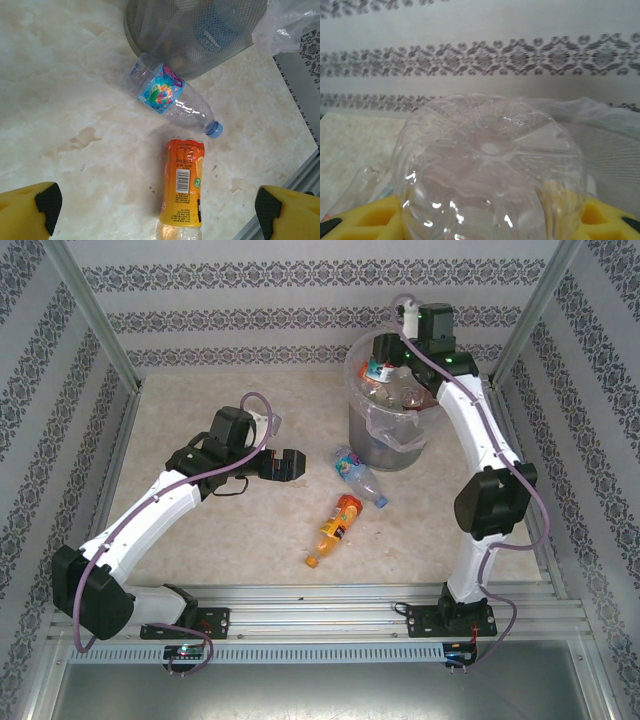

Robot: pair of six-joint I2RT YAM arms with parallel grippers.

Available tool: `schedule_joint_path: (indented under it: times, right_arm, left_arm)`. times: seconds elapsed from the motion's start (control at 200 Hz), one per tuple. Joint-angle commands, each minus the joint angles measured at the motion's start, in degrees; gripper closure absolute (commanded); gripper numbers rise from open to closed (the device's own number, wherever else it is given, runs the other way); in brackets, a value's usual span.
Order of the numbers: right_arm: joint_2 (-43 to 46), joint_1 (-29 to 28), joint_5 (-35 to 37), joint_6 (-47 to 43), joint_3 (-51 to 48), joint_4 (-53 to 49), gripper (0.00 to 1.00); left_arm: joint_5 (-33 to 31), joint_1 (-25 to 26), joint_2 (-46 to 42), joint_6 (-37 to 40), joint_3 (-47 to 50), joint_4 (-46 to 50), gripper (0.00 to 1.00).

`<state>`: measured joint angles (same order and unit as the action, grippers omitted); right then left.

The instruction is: Put the plastic bottles in the bin

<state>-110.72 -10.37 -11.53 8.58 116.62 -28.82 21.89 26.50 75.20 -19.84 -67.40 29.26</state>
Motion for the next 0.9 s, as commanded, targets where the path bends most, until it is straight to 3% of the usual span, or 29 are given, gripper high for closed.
schedule_joint_path:
  times: [0.0,0.335,0.555,0.894]
  right_arm:
    - [-1.81,-2.28,-0.46,-5.97,3.06,-6.50,0.49]
    - [-2.55,-4.22,4.20,-7.82,3.98,-8.67,0.43]
    - [0.25,-3.89,1.46,-6.12,4.51,-8.67,0.22]
    - [11.12,-0.59,-6.66,0.71,-2.60,-6.35,0.07]
  left_arm:
    - [-0.98,-0.92,-0.40,0.83,0.02,0.85,0.00]
    - [-6.95,-1.48,-1.02,0.77,-0.70,3.88,0.00]
    - [-10.20,-5.19,0.69,0.88,-0.70,5.83,0.00]
    - [-13.84,-12.04,6.43,1.60,-1.36,6.36,0.00]
